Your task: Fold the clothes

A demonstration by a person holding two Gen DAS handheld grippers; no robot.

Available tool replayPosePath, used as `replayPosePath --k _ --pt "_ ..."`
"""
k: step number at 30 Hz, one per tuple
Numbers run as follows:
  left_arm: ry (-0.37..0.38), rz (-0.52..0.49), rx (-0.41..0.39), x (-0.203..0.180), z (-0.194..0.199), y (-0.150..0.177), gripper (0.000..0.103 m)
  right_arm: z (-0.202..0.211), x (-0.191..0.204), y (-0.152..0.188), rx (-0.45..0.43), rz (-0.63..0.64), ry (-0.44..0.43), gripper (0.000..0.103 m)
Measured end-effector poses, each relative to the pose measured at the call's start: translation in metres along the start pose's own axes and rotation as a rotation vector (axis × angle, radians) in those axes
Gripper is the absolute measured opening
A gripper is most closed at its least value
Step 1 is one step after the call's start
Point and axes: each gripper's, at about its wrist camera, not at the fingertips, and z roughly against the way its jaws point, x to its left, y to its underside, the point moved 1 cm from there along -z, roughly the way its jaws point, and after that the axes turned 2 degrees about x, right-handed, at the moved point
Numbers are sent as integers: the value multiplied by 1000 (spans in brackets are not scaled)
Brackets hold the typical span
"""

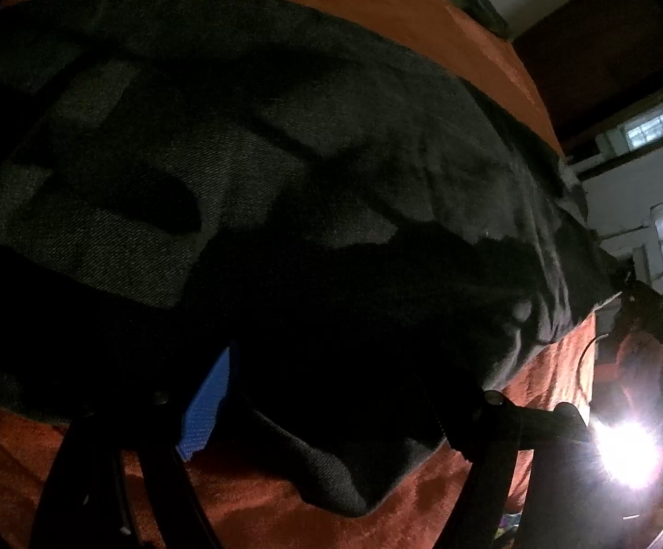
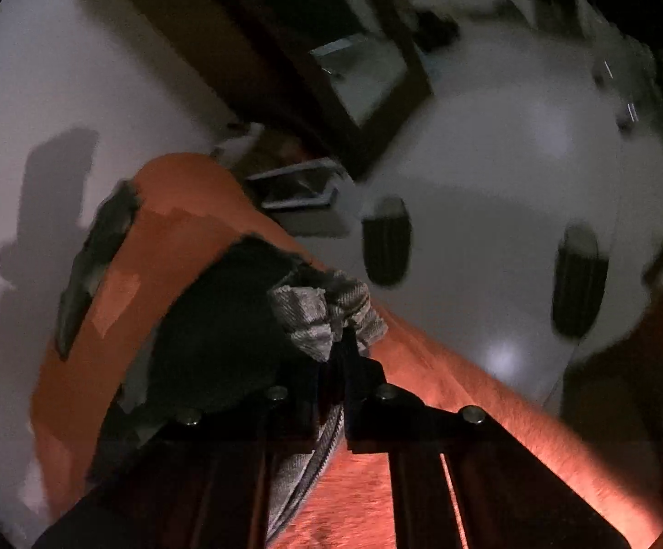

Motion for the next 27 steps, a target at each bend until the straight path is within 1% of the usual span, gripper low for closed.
replayPosePath --k 2,5,7,9,10,11,13,14,15,16,17,18,19,20,21,22,23,24,25,27 --pt "-20 -9 -45 2 16 -7 78 18 36 0 -55 121 -12 6" --pt "-30 -47 -140 2 50 -14 78 48 109 15 -114 333 -96 6" --pt "-35 -53 -191 5 70 -18 78 71 173 49 -144 531 -165 6" --pt "-33 -23 -230 16 88 -20 78 93 233 91 -168 736 -236 6" --pt "-32 -7 -249 22 96 -22 78 101 257 117 -173 835 -271 6" --pt "-31 8 -269 28 105 -23 78 110 281 150 -170 943 -315 6" --pt "-43 46 -294 44 119 -22 78 123 322 227 -149 1174 -410 6" --pt "-59 66 -299 53 122 -21 78 124 335 268 -127 1301 -438 6" --pt "-75 87 -303 62 126 -20 78 122 347 310 -103 1432 -455 7" --pt "-93 110 -304 70 129 -19 78 114 353 348 -54 1547 -452 9" --pt "-107 132 -300 79 131 -18 78 105 356 384 11 1650 -435 9" --pt "-108 150 -297 86 133 -17 78 95 359 420 78 1752 -417 12" --pt "-106 165 -292 92 133 -16 78 86 359 444 149 1800 -397 20" --pt "-105 173 -287 94 132 -15 78 81 358 453 219 1787 -395 25" --pt "-103 176 -279 96 131 -13 78 77 356 457 285 1757 -404 36" --pt "-97 173 -270 97 130 -11 78 78 356 455 338 1710 -439 42" --pt "-92 166 -260 94 128 -10 78 82 356 443 372 1647 -493 44" --pt "-89 152 -250 88 123 -10 78 87 357 430 398 1580 -548 49" --pt "-84 133 -236 86 120 -10 78 93 358 418 419 1527 -596 55" --pt "-66 93 -203 85 115 -12 78 107 355 401 437 1442 -673 57"
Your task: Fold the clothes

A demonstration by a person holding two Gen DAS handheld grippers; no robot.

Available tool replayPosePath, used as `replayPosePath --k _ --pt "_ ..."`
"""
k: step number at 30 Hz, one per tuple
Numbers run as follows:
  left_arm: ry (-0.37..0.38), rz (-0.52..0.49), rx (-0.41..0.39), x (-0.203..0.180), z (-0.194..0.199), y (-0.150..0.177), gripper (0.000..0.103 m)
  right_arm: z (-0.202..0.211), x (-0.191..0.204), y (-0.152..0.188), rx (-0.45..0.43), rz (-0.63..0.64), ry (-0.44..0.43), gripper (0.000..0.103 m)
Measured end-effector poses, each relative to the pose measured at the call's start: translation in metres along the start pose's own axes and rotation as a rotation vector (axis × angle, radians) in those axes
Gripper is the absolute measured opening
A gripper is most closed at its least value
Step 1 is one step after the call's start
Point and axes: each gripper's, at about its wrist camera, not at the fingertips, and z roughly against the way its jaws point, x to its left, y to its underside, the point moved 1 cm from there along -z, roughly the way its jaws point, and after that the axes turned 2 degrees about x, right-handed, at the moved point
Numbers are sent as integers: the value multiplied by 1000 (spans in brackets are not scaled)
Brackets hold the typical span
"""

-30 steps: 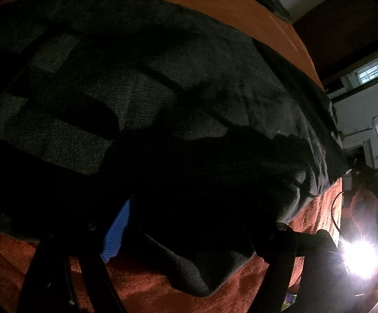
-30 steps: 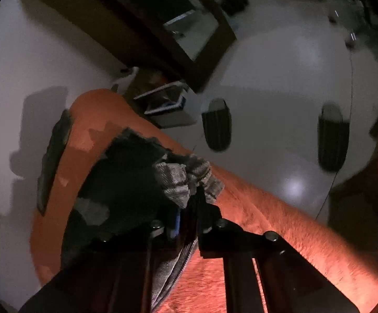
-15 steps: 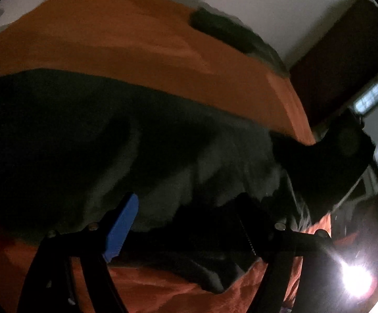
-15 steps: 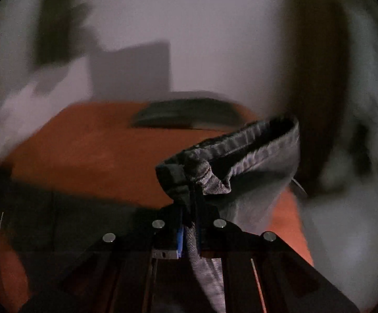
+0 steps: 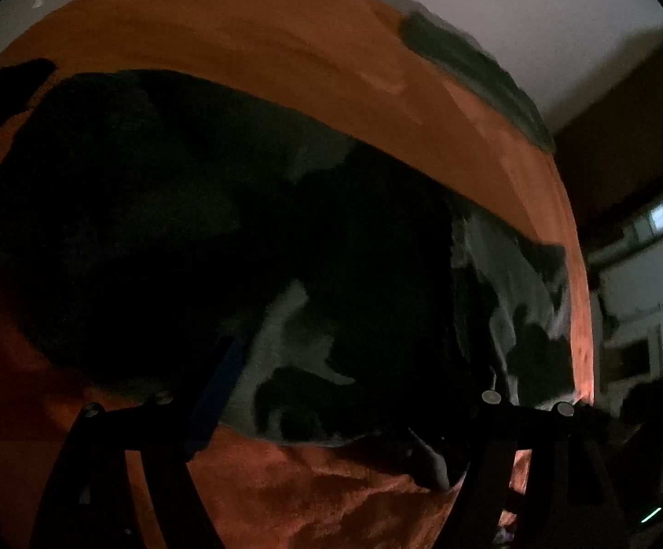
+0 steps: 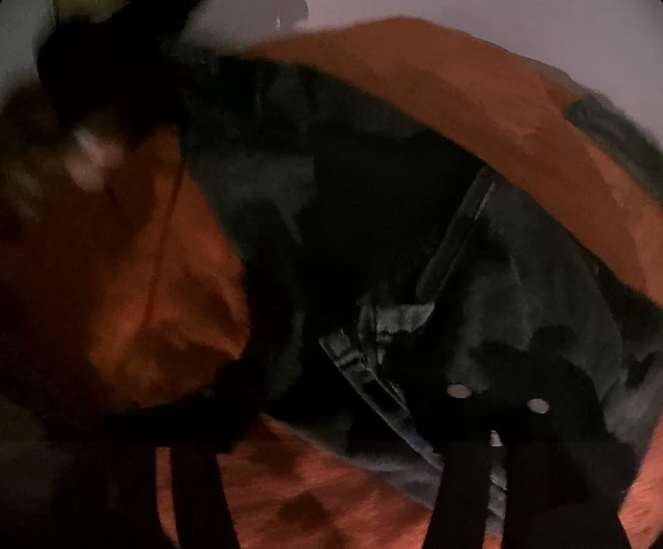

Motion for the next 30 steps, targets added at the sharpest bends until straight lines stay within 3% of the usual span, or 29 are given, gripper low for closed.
replayPosePath --k 4,7,10,13,14,15,17,22,24,27,28,30 --pt "74 -104 91 -28 -22 -9 78 25 -32 11 -74 -88 43 57" --pt "116 -168 137 -62 -45 -22 78 32 -56 37 -31 -183 118 58" --pt "154 -224 169 -95 -65 -37 78 34 -72 64 21 -295 124 58" --pt "110 -277 160 -119 -87 -54 73 40 -70 82 22 -349 102 57" --pt "87 -292 155 -124 -93 -58 60 39 -67 84 20 -348 80 55" --pt "57 -312 148 -128 -98 -61 37 37 -63 83 20 -335 64 46" --pt "16 -344 125 -130 -106 -64 4 30 -51 78 22 -286 44 41" --pt "-2 -254 42 -103 -99 -79 0 3 -19 40 -3 -71 73 39" --pt "24 -151 51 -81 -96 -85 0 -9 -14 25 -12 -36 94 39" --pt "93 -4 86 -50 -89 -85 1 -35 -15 1 -7 -45 55 40" --pt "105 14 93 -43 -85 -82 2 -43 -15 -3 -4 -53 45 40" --pt "103 21 101 -36 -77 -74 15 -60 -14 -6 24 -50 67 40"
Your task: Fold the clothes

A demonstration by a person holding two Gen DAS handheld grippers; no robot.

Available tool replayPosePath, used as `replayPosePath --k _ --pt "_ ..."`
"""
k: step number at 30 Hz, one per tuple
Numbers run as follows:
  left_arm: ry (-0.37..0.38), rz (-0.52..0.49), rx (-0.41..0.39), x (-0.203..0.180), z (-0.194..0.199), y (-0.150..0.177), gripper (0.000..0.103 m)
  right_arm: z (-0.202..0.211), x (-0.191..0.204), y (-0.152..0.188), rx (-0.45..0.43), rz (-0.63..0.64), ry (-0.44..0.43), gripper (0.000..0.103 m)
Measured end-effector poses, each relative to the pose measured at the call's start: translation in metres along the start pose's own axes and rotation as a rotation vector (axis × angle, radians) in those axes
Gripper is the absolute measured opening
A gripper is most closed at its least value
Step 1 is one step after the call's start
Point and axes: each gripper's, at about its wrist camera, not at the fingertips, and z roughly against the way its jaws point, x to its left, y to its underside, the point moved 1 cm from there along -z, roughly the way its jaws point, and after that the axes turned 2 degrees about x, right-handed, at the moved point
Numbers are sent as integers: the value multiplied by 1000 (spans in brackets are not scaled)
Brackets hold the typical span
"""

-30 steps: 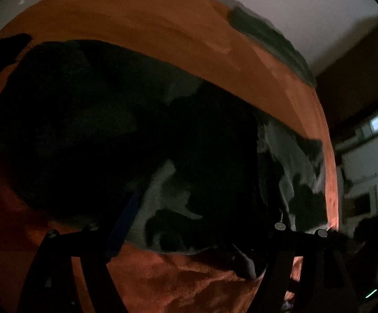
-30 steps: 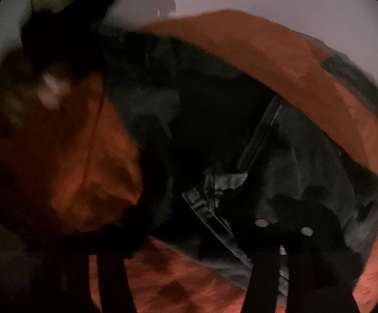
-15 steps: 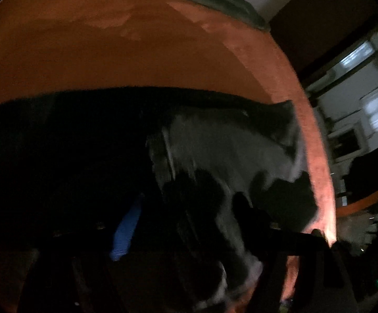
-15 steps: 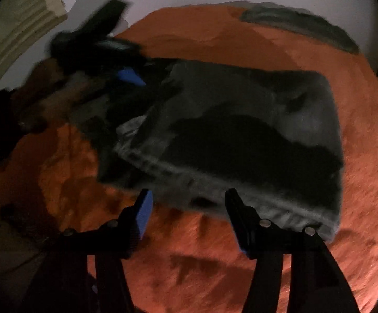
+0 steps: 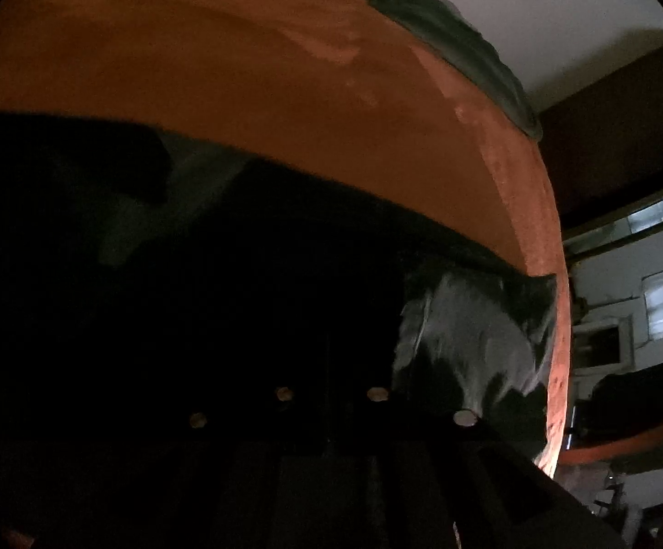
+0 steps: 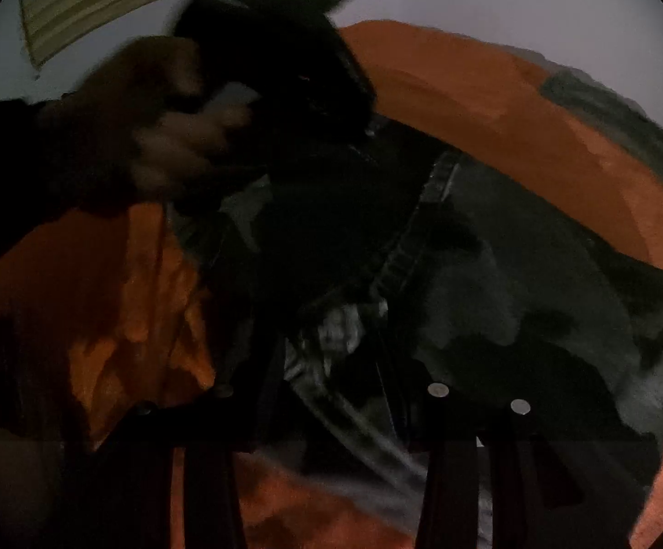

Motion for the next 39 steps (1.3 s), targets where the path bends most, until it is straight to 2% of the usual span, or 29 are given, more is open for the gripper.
replayPosePath --k 1,2,3,6,7,9,10,11,12,13,18,21,25,27,30,32,33,35,37,39 --pt "-1 3 6 2 5 5 20 -6 1 0 18 9 5 35" --pt "1 8 13 5 8 9 30 -9 3 0 7 19 -9 28" --pt "6 13 17 8 10 12 34 -4 6 0 -28 40 -4 21" --pt "14 11 27 15 19 20 35 21 27 3 -156 190 84 21" --pt "16 2 34 17 21 23 36 20 36 7 -146 261 115 21" --pt "16 -18 57 14 19 24 39 1 52 18 -41 402 166 21" --pt "16 -29 71 13 16 25 40 -8 56 24 -4 439 174 22" --pt "18 -37 85 10 12 27 41 -11 58 28 -5 454 174 23" --pt "23 -45 98 7 9 28 41 -12 60 30 -10 465 166 34" --pt "31 -50 109 4 6 29 41 -11 61 30 -15 465 162 40" --pt "82 -100 157 -22 -3 41 42 8 61 23 -89 354 123 40" --pt "122 -112 186 -36 -9 48 42 2 58 25 -59 322 115 40" --pt "88 -107 213 -38 -24 55 42 -9 59 27 -26 314 107 38" --pt "88 -113 194 -39 -25 49 42 -13 58 26 -15 292 99 38" --pt "78 -113 125 -42 -19 29 43 -8 55 20 -21 248 67 38" --pt "79 -86 96 -39 -18 19 46 -5 53 19 -27 212 35 42" --pt "93 -74 89 -38 -18 16 47 -5 51 19 -29 193 19 49" --pt "106 -60 85 -37 -21 12 48 -9 48 22 -13 164 -3 55" --pt "73 -54 90 -40 -23 15 48 -17 43 29 12 146 -11 56" --pt "90 -75 90 -50 -19 21 48 2 35 21 -51 98 -66 56"
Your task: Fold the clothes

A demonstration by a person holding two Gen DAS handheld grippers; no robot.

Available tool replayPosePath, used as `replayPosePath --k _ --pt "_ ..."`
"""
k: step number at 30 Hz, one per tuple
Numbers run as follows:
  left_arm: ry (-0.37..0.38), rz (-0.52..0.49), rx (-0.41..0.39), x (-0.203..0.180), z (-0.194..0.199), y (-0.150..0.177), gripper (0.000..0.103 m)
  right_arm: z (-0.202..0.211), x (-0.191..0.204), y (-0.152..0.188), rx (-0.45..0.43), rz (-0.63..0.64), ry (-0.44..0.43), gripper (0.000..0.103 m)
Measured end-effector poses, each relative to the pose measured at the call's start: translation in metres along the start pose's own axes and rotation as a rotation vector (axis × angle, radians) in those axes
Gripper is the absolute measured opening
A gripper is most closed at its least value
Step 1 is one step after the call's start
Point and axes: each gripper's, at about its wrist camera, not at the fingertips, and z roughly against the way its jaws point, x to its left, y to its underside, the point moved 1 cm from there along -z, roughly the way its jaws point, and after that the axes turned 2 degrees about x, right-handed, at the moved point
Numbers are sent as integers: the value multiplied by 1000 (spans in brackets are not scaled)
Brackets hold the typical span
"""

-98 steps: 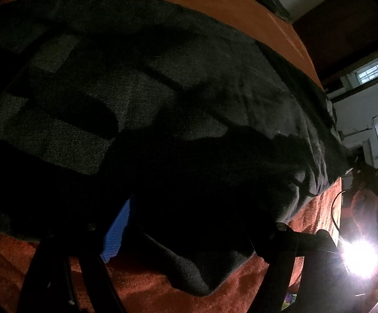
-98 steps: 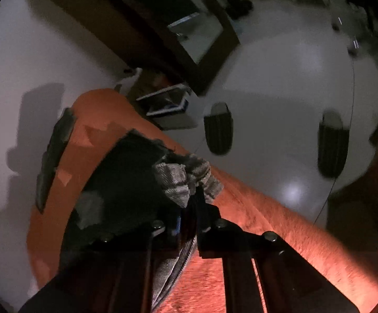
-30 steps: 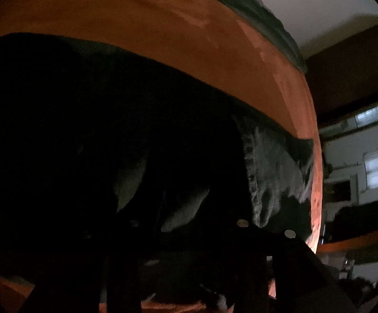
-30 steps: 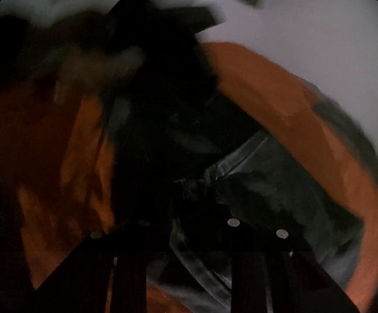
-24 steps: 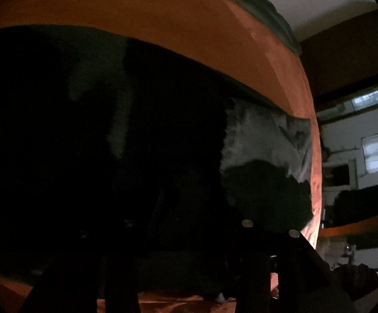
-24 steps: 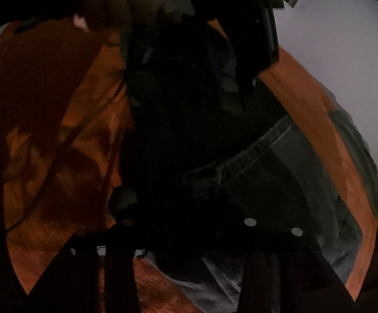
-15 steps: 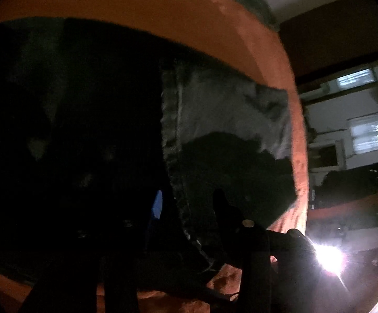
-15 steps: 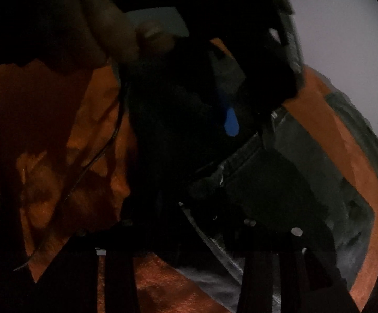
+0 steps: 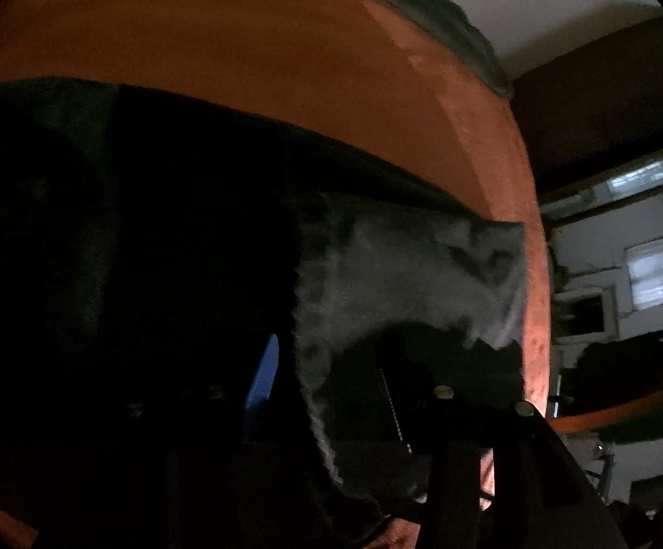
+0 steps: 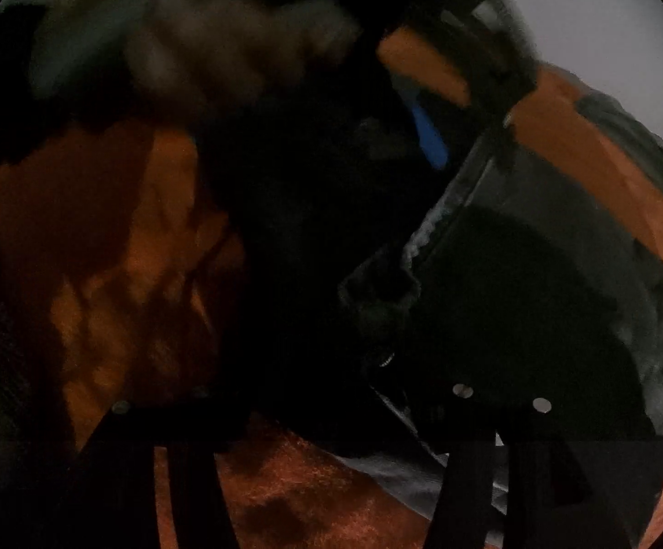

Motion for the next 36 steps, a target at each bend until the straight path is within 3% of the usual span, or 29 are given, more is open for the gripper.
replayPosePath --k 2,5,9,12,15,16,18,20,21,23,24,27,30,33,36 --pt "-6 -75 5 -17 5 9 48 28 -21 -9 -89 -117 -44 56" --pt "-31 -103 -1 -28 5 28 48 55 -63 2 -175 -293 -16 70" --pt "4 -87 16 -30 3 51 48 49 -129 34 -99 -567 161 71" --pt "-25 -203 17 -38 -6 70 52 39 -171 57 -44 -789 197 72" --pt "-135 -246 -23 -20 -28 85 58 15 -185 56 56 -797 245 73" --pt "-117 -223 -27 -13 -28 88 59 9 -181 52 89 -770 266 81" --pt "-86 -168 -25 -7 -19 87 60 2 -164 37 156 -691 315 85" --pt "-70 -127 -35 -8 -3 84 59 5 -154 31 154 -679 305 85" --pt "-67 -129 -58 -10 4 84 59 12 -150 28 113 -688 282 85" --pt "-55 -165 -95 -16 17 85 59 18 -146 25 72 -685 320 88" --pt "-52 -190 -100 -19 18 86 59 20 -145 24 60 -680 350 103" --pt "-116 -197 -64 -15 7 91 59 -8 -149 30 165 -693 356 103" --pt "-54 -131 -52 -2 18 95 59 -14 -156 25 170 -785 371 103" --pt "-85 -146 -91 -3 33 100 60 -12 -159 21 220 -870 374 103" --pt "-108 -158 -99 -8 32 100 60 -15 -162 17 262 -848 350 103"
